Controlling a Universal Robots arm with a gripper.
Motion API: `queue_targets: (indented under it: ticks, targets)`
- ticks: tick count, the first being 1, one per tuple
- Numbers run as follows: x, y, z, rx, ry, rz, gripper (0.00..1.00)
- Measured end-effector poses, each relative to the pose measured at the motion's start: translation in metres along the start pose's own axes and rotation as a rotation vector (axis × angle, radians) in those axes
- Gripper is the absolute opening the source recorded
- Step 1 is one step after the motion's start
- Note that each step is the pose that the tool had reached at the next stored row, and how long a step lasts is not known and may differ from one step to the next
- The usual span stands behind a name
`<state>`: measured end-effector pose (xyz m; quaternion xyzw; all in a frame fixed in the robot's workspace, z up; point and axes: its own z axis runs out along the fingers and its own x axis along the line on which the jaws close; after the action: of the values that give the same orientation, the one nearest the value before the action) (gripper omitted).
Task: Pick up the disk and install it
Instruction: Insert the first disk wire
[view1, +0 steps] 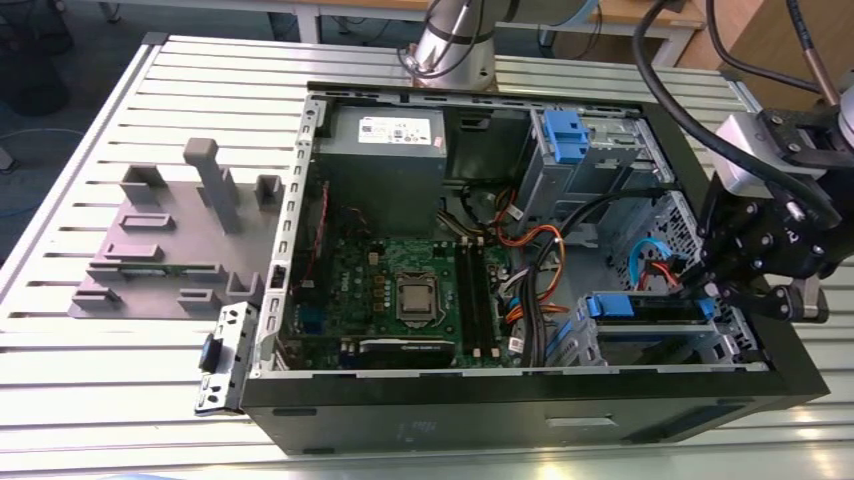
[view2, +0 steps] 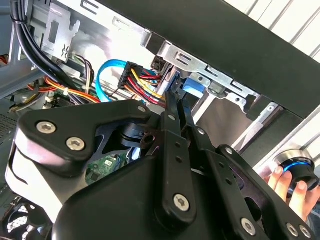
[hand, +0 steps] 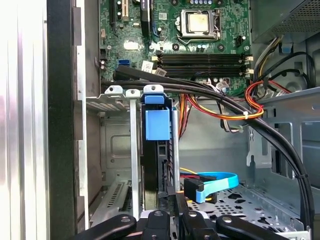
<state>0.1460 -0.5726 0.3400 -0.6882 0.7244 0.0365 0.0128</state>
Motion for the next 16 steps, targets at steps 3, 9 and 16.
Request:
queue_targets:
  ticks: [3,9,16]
  targets:
    - [0.0019,-0.0001,-0.0002,0.0,0.0002,0.0,0.17]
    - [0.0036,-0.0006,0.0001,-0.0005,0.0,0.0,0.17]
    - [0.0038,-0.001,0.0024,-0.0013,-0.0009,0.0,0.17]
